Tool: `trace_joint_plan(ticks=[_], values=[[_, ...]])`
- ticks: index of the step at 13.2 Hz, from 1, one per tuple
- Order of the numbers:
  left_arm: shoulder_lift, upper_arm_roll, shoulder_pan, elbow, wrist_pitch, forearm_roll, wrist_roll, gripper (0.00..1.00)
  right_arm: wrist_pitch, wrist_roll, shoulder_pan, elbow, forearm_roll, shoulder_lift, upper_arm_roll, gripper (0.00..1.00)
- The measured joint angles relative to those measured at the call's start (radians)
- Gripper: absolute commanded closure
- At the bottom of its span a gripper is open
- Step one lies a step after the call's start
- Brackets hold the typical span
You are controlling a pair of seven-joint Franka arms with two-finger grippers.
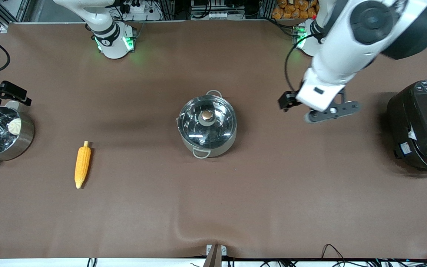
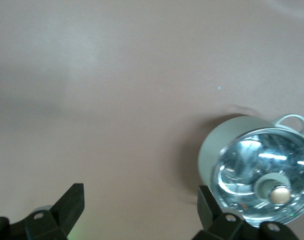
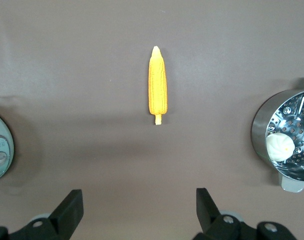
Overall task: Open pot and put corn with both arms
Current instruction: 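Reach the left gripper over the glass lid knob of the steel pot, then grasp the lid knob with the left gripper while the right gripper reaches the corn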
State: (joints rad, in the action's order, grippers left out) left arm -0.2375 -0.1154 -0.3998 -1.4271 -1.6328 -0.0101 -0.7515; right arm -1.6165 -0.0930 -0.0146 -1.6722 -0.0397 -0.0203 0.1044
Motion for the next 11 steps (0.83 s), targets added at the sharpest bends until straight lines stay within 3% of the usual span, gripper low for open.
trace_joint_plan(ticks=[3, 11], values=[[-0.057, 0.000, -0.081, 0.009, -0.105, 0.000, -0.139, 0.00, -0.001, 0.000, 0.000, -0.002, 0.000, 0.006, -0.001, 0.00], [-0.244, 0.008, -0.237, 0.085, -0.209, 0.000, -0.352, 0.00, -0.073, -0.001, 0.000, -0.022, 0.000, 0.096, 0.000, 0.00]])
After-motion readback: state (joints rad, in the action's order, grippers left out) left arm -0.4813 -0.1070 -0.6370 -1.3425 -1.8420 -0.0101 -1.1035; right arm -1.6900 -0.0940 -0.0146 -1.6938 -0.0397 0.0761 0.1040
